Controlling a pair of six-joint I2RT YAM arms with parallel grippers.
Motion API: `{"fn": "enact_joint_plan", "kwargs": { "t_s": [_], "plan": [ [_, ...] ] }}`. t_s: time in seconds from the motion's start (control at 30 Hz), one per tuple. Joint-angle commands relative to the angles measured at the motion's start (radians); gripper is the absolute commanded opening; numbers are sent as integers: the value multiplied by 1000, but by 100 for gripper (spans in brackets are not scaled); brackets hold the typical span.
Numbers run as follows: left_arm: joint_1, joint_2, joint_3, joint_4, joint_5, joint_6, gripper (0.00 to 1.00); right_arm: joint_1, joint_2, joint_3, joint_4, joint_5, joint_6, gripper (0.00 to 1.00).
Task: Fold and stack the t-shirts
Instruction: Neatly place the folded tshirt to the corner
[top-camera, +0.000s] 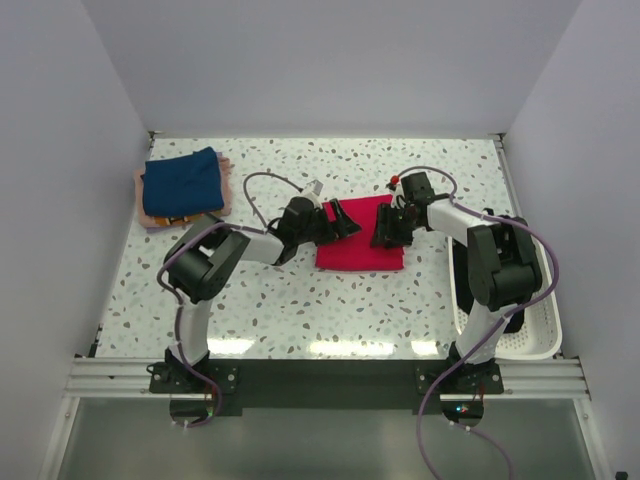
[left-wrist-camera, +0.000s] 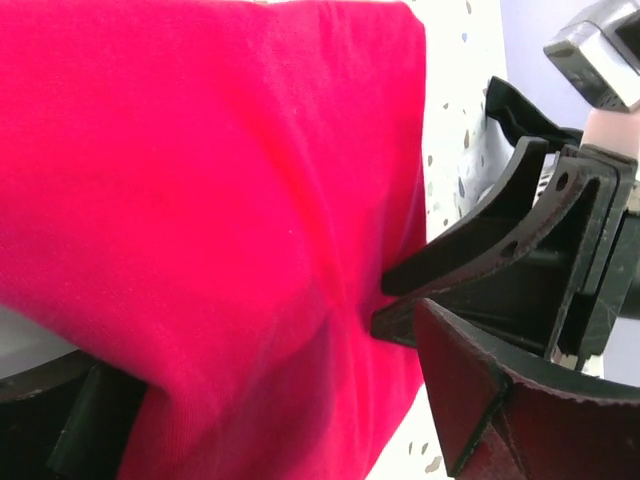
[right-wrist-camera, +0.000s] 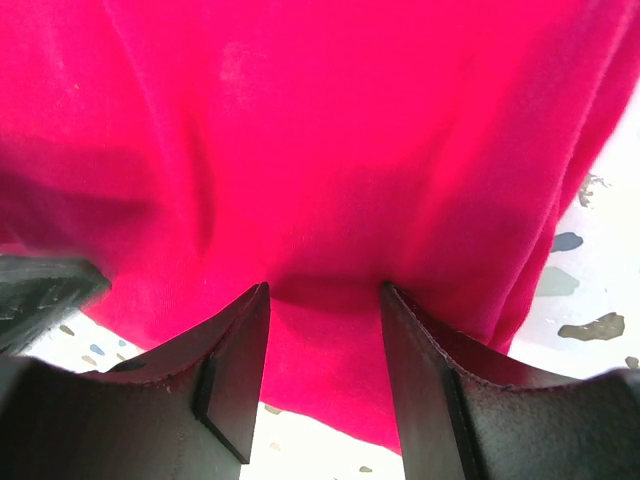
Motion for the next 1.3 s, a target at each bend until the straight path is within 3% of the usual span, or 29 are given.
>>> {"fn": "enact_joint_plan", "kwargs": {
  "t_s": [0.0,0.07,0.1,0.17,0.2,0.27,0.43,0.57,0.83,1.27],
  "plan": [
    [-15,67,2,-128,-63,-2,80,9,24,-38,10,-41,-17,52],
    [-15,75,9,-133,-78,3,64,9,19,-39,14,-49,-17,52],
    [-15,83,19,-145,-84,4,46,7,16,-41,13,-50,-17,52],
    [-15,90,38,-171,-110,25,27,9,4,-39,10,-53,-18,52],
    [-15,90,47,-203,-118,36,12,10,-1,-39,8,-55,-20,52],
    [-12,80,78,-242,-151,76,0,10,-10,-38,-1,-53,-23,52],
    [45,8,131,-357,-176,238,0,9,-58,-38,-22,-55,-29,54],
    [135,-48,196,-462,-77,395,0,9,-99,-38,-48,-58,-37,56],
    [279,-103,436,-855,-43,764,0,9,-154,-29,-73,-81,-41,58],
    [467,-88,719,-1059,14,928,0,29,-162,-36,-70,-112,-46,58]
  ]
}}
